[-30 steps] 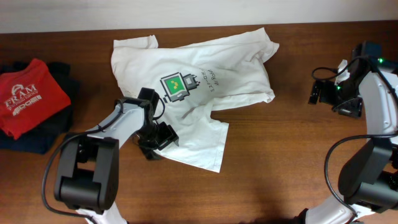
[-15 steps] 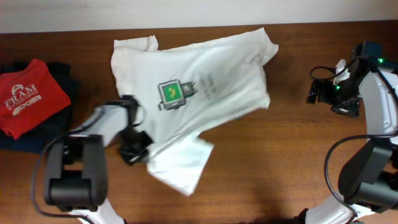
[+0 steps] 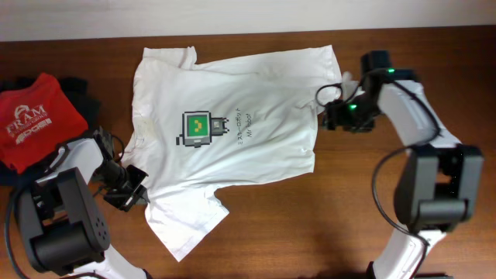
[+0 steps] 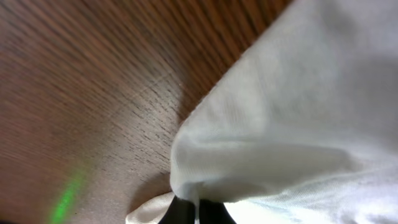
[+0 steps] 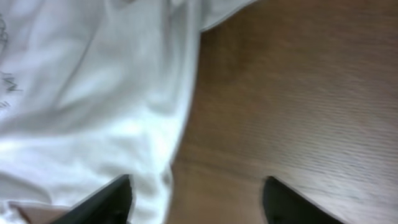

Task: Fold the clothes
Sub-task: 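Grasp the T-shirt's lower left hem with the left gripper, then grasp the upper right corner with the right gripper and pull it up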

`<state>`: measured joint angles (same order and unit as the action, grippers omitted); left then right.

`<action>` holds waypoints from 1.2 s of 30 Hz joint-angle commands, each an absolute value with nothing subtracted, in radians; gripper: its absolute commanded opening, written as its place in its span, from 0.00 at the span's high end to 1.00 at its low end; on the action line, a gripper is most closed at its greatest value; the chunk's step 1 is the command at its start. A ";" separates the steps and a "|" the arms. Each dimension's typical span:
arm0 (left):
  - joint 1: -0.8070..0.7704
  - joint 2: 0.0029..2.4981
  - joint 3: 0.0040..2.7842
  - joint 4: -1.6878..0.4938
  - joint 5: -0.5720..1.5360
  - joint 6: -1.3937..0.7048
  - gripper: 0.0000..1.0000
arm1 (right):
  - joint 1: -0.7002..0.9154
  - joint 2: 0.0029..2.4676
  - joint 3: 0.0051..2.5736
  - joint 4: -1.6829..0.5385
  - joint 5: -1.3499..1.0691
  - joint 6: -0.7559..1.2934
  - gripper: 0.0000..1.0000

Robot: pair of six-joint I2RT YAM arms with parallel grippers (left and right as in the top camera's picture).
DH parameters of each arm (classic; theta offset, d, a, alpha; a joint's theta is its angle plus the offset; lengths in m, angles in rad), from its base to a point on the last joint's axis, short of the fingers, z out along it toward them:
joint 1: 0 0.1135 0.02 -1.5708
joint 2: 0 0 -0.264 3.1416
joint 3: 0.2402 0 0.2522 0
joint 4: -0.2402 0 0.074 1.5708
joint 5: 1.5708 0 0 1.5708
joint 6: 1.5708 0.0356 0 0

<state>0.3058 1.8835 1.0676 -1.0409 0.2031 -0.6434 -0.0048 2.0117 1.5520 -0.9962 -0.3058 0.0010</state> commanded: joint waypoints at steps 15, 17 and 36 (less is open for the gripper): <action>0.268 1.884 1.055 -0.999 0.176 -0.627 1.00 | 0.050 2.151 1.542 -0.567 -0.039 0.350 0.45; 0.268 1.884 1.055 -0.999 0.176 -0.627 1.00 | 0.050 2.171 1.542 -0.558 -0.036 0.350 0.46; 0.268 1.884 1.055 -0.988 0.176 -0.627 1.00 | -0.130 2.166 2.141 -1.008 0.078 0.060 0.01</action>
